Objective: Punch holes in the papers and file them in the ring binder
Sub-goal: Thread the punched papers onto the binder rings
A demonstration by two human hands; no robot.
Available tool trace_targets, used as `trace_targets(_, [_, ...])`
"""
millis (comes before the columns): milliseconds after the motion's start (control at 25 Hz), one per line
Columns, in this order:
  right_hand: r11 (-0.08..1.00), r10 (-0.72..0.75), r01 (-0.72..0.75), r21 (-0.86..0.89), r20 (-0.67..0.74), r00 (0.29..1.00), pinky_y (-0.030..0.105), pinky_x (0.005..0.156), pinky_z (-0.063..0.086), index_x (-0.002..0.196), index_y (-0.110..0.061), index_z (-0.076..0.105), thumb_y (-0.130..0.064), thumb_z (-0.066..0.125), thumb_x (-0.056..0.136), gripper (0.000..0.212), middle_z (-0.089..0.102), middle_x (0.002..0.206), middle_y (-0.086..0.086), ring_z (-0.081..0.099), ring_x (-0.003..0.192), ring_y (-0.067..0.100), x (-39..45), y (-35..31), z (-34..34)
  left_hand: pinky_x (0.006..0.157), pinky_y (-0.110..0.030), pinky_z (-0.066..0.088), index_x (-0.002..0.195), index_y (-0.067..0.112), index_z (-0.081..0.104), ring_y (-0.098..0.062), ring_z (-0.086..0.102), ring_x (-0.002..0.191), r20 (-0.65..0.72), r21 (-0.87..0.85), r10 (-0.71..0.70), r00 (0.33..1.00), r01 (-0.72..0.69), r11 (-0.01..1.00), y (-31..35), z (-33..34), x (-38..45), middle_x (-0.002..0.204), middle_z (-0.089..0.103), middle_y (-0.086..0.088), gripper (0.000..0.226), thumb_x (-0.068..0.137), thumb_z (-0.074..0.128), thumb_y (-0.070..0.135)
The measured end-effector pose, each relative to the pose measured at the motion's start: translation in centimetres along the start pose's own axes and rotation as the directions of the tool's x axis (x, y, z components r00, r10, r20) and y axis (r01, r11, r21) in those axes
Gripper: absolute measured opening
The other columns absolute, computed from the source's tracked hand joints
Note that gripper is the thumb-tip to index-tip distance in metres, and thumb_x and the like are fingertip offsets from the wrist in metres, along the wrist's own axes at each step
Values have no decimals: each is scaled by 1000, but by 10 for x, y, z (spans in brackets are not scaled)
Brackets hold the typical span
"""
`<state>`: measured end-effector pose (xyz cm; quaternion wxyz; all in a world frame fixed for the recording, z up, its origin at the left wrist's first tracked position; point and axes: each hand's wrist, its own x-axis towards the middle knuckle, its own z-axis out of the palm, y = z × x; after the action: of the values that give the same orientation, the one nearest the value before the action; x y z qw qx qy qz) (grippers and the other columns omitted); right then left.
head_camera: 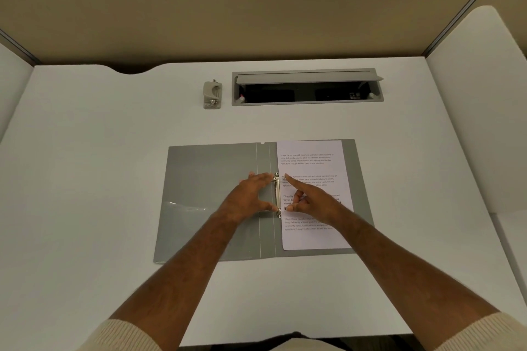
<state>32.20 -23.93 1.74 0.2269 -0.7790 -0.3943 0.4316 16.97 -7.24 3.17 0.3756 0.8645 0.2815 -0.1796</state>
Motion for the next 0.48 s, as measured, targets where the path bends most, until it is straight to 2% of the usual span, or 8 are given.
trace_targets(200, [996, -7, 6, -86, -7, 1000, 30, 83, 55, 159, -32, 21, -35, 75, 88, 89, 58, 95, -1, 63, 87, 22, 3, -3, 5, 126, -55, 18, 156, 31, 39, -27, 8, 158, -9, 27, 26, 1000, -26, 999, -1, 3, 6, 167, 29, 7, 86, 82, 82, 41])
trace_targets(280, [996, -15, 14, -93, -9, 1000, 31, 84, 55, 159, -33, 20, -36, 74, 89, 89, 57, 96, -1, 63, 88, 23, 2, -4, 5, 125, -58, 15, 152, 30, 46, -32, 4, 158, 35, 93, 61, 998, -64, 994, -1, 2, 7, 168, 23, 8, 76, 84, 79, 45])
trace_targets(360, [996, -18, 17, -86, -13, 1000, 30, 84, 54, 158, -34, 20, -36, 73, 90, 87, 57, 98, 1, 62, 88, 20, -1, -6, 5, 125, -61, 8, 155, 31, 40, -38, -1, 157, 80, 176, 117, 990, -129, 976, -1, 3, 5, 171, 15, 6, 77, 87, 75, 46])
trace_targets(480, [999, -7, 4, -51, -46, 999, 27, 83, 51, 158, -35, 21, -38, 72, 90, 85, 56, 102, 2, 59, 87, 16, -5, -6, 9, 123, -61, 4, 159, 32, 31, -42, -4, 156, 76, 229, 141, 987, -155, 961, -2, 7, 3, 171, 10, 5, 81, 90, 71, 48])
